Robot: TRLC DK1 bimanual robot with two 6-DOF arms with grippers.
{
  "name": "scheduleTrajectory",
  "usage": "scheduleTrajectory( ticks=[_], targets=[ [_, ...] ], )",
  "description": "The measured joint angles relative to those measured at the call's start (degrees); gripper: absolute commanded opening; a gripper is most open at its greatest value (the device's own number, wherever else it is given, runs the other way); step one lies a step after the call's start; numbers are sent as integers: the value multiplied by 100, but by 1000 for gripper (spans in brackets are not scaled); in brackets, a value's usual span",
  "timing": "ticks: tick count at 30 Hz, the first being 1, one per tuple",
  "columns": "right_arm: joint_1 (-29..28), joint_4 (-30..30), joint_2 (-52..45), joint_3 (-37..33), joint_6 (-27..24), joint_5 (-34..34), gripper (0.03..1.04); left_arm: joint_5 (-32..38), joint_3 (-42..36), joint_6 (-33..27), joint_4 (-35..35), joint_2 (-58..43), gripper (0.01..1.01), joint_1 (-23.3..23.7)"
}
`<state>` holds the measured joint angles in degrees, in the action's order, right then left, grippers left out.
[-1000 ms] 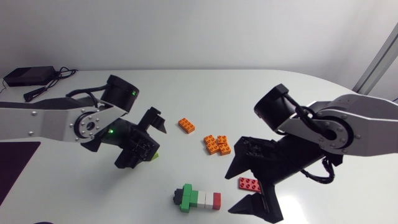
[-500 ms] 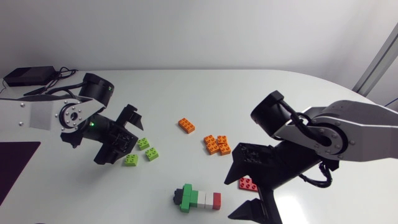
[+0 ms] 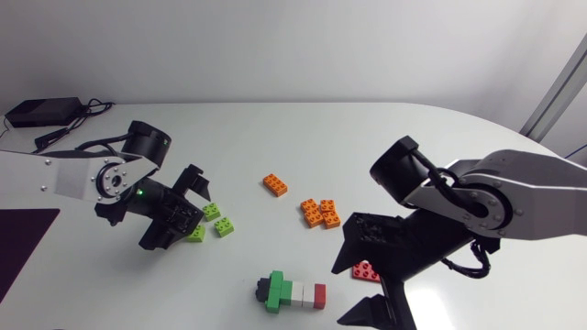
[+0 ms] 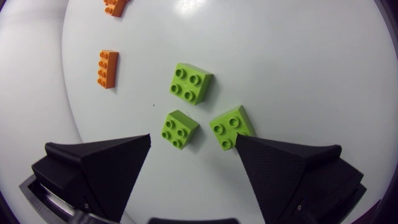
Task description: Separate the duplo bricks
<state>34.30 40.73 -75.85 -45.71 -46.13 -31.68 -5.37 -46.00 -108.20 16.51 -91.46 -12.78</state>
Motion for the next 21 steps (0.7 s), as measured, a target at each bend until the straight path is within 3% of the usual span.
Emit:
scheduleTrajectory(
  ticks=[11, 21],
  targets=[
    [-13, 4, 0, 0, 0, 2, 995, 66, -382, 136, -330, -424, 959, -262],
    [-15, 4, 4, 0, 0, 2, 995, -256, -396, 568, -260, -59, 959, -487]
  ],
)
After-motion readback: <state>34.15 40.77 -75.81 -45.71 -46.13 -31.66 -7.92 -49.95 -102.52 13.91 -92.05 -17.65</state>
